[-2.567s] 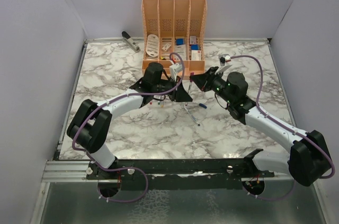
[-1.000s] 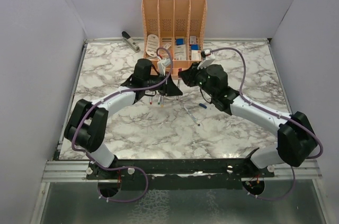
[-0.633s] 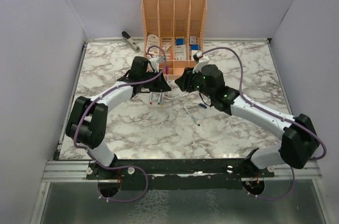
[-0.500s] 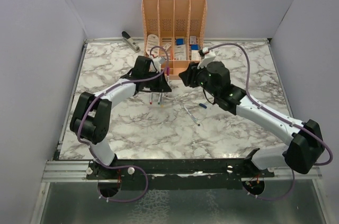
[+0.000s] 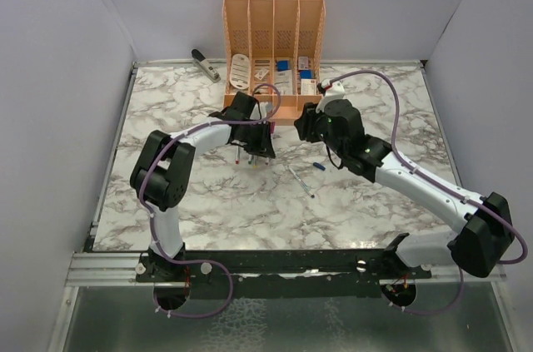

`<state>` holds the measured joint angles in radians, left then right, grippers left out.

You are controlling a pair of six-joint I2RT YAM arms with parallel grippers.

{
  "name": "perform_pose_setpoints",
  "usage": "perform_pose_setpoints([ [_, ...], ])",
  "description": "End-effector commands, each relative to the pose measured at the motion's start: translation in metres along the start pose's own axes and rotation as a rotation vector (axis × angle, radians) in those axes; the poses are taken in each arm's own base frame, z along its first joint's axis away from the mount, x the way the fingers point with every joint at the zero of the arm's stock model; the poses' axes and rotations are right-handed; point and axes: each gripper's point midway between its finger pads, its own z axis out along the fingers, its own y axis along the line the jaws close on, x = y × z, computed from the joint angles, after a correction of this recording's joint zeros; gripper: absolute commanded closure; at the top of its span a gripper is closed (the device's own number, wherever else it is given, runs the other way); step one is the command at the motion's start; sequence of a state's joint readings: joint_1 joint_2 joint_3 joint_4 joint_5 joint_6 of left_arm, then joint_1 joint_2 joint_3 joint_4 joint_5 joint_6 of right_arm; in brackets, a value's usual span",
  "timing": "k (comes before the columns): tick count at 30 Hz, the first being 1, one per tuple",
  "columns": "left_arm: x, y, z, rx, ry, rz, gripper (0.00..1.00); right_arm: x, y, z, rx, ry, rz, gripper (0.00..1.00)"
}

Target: Insert the pens into the pen caps

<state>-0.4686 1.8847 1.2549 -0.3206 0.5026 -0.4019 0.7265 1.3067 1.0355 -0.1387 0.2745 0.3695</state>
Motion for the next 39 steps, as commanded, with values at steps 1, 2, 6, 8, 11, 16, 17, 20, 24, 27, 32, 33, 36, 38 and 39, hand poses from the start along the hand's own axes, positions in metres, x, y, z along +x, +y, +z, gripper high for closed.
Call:
perform_pose_setpoints([
  [1, 0.002, 0.008, 0.001, -0.054, 0.025, -0.027, 0.73, 0.006, -0.011, -0.004, 0.048, 0.026, -0.016, 0.61],
  [2, 0.002, 0.009, 0.002, -0.059, 0.027, -0.027, 0.72, 0.010, -0.012, -0.003, 0.057, 0.042, -0.022, 0.61],
  [6, 0.002, 0.013, 0.006, -0.073, 0.031, -0.037, 0.71, 0.028, -0.021, 0.000, 0.100, 0.099, -0.034, 0.62],
  [8, 0.002, 0.015, 0.009, -0.082, 0.033, -0.039, 0.71, 0.035, -0.023, 0.001, 0.105, 0.115, -0.034, 0.62],
  [11, -0.001, 0.017, 0.011, -0.092, 0.029, -0.036, 0.72, 0.041, -0.025, 0.001, 0.111, 0.129, -0.034, 0.62],
  [16, -0.006, 0.013, 0.007, -0.084, 0.015, -0.025, 0.72, 0.063, -0.033, 0.002, 0.139, 0.204, -0.063, 0.64],
  [17, -0.006, 0.012, 0.007, -0.083, 0.012, -0.020, 0.72, 0.071, -0.035, 0.003, 0.148, 0.230, -0.071, 0.65],
  [20, -0.008, 0.010, 0.003, -0.079, 0.004, -0.014, 0.72, 0.096, -0.041, 0.003, 0.173, 0.322, -0.084, 0.67],
  [24, -0.007, 0.006, -0.003, -0.076, -0.006, -0.004, 0.72, 0.131, -0.041, 0.004, 0.148, 0.435, -0.098, 0.70],
  [27, -0.007, 0.004, -0.007, -0.073, -0.013, 0.004, 0.72, 0.155, -0.030, 0.003, 0.050, 0.521, -0.122, 0.70],
  [32, -0.009, 0.002, -0.015, -0.077, -0.039, 0.012, 0.69, 0.177, -0.017, -0.002, -0.071, 0.596, -0.147, 0.68],
  [33, -0.010, 0.001, -0.016, -0.079, -0.047, 0.013, 0.68, 0.180, -0.016, -0.003, -0.081, 0.605, -0.154, 0.67],
  [36, -0.012, 0.000, -0.020, -0.081, -0.064, 0.010, 0.67, 0.183, -0.014, -0.003, -0.107, 0.618, -0.174, 0.66],
  [38, -0.013, -0.001, -0.024, -0.080, -0.077, 0.007, 0.66, 0.185, -0.015, -0.002, -0.103, 0.623, -0.182, 0.66],
  [39, -0.014, -0.001, -0.026, -0.080, -0.084, 0.005, 0.66, 0.187, -0.016, -0.001, -0.101, 0.628, -0.187, 0.66],
])
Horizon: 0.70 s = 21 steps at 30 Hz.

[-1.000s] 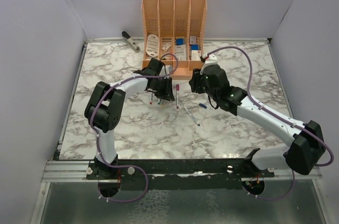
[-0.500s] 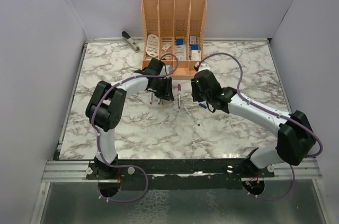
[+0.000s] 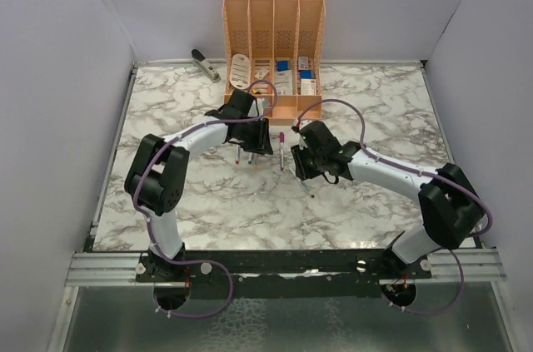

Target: Insert the pens into the pen caps

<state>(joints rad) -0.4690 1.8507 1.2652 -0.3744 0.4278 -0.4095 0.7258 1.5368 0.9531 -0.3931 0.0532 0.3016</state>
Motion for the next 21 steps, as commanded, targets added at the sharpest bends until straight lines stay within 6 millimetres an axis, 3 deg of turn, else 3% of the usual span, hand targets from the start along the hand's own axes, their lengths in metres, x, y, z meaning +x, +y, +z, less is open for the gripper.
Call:
perform_pose_setpoints([
  [1, -0.011, -0.004, -0.016, -0.007, -0.071, 0.012, 0.66, 0.005, 0.007, 0.006, -0.045, 0.028, -0.048, 0.66],
  [10, -0.015, -0.003, -0.033, 0.008, -0.128, 0.016, 0.64, 0.012, -0.001, 0.027, -0.001, 0.076, -0.076, 0.66],
  [21, -0.015, -0.001, -0.033, 0.017, -0.132, 0.011, 0.63, 0.013, 0.000, 0.041, 0.004, 0.093, -0.083, 0.66],
])
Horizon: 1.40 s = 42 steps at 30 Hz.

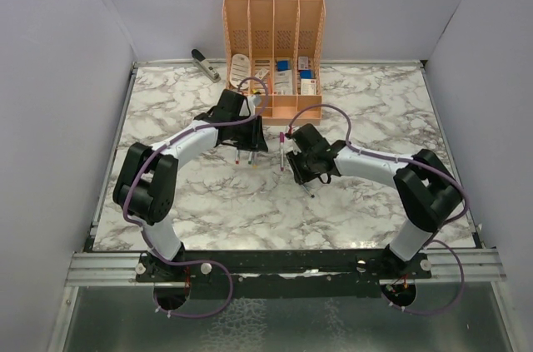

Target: Insert the pens into the pen caps

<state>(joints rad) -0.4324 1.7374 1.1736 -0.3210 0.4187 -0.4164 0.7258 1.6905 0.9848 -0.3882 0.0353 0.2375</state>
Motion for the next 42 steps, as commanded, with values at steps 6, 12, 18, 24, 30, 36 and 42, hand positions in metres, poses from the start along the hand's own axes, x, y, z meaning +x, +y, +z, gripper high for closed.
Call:
perform_pose_setpoints([
  [6, -0.010, -0.004, -0.007, 0.015, -0.049, 0.012, 0.63, -0.004, 0.006, 0.016, 0.007, 0.022, -0.030, 0.72],
  [12, -0.009, 0.000, -0.008, 0.013, -0.052, 0.005, 0.63, 0.008, 0.007, 0.026, 0.036, 0.080, -0.045, 0.94],
  [18, -0.010, 0.000, -0.008, 0.020, -0.052, 0.002, 0.63, 0.001, 0.000, 0.021, 0.095, 0.076, -0.005, 0.99],
  [24, -0.014, -0.010, -0.010, 0.076, -0.059, 0.055, 0.63, -0.031, -0.002, 0.000, 0.136, -0.013, 0.060, 0.99],
  [30, -0.022, -0.031, -0.025, 0.174, -0.125, 0.154, 0.63, -0.074, -0.013, -0.028, 0.144, -0.183, 0.192, 0.99],
  [36, -0.018, -0.072, -0.047, 0.402, -0.201, 0.243, 0.64, -0.113, -0.045, -0.069, 0.039, -0.420, 0.403, 0.99],
  [42, -0.016, -0.104, -0.058, 0.540, -0.248, 0.305, 0.63, -0.140, -0.040, -0.121, -0.125, -0.681, 0.403, 0.99],
])
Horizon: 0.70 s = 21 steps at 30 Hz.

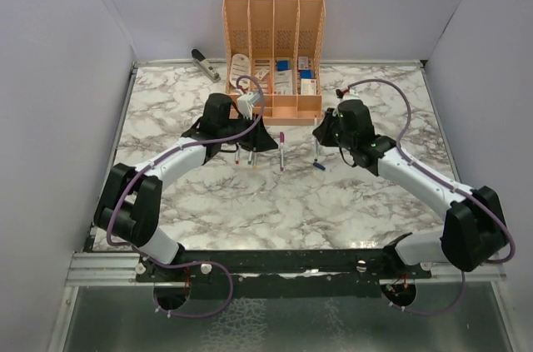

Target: Insert the pens into the pen caps

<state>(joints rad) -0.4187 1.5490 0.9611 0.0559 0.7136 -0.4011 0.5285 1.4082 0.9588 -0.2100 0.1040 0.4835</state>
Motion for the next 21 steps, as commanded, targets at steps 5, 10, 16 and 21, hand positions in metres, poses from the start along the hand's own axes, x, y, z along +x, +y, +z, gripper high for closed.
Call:
perform_pose_setpoints([
  [5, -0.019, -0.068, 0.011, 0.253, -0.054, 0.145, 0.63, -0.045, 0.056, -0.044, -0.345, -0.269, 0.060, 0.99],
  [10, -0.022, -0.084, 0.020, 0.298, -0.049, 0.170, 0.63, -0.049, 0.065, -0.059, -0.417, -0.316, 0.084, 0.99],
  [16, -0.024, -0.088, 0.026, 0.313, -0.045, 0.166, 0.63, -0.045, 0.071, -0.064, -0.462, -0.309, 0.090, 0.99],
  [21, -0.021, -0.089, 0.031, 0.313, -0.043, 0.157, 0.63, -0.042, 0.078, -0.065, -0.511, -0.297, 0.094, 0.99],
])
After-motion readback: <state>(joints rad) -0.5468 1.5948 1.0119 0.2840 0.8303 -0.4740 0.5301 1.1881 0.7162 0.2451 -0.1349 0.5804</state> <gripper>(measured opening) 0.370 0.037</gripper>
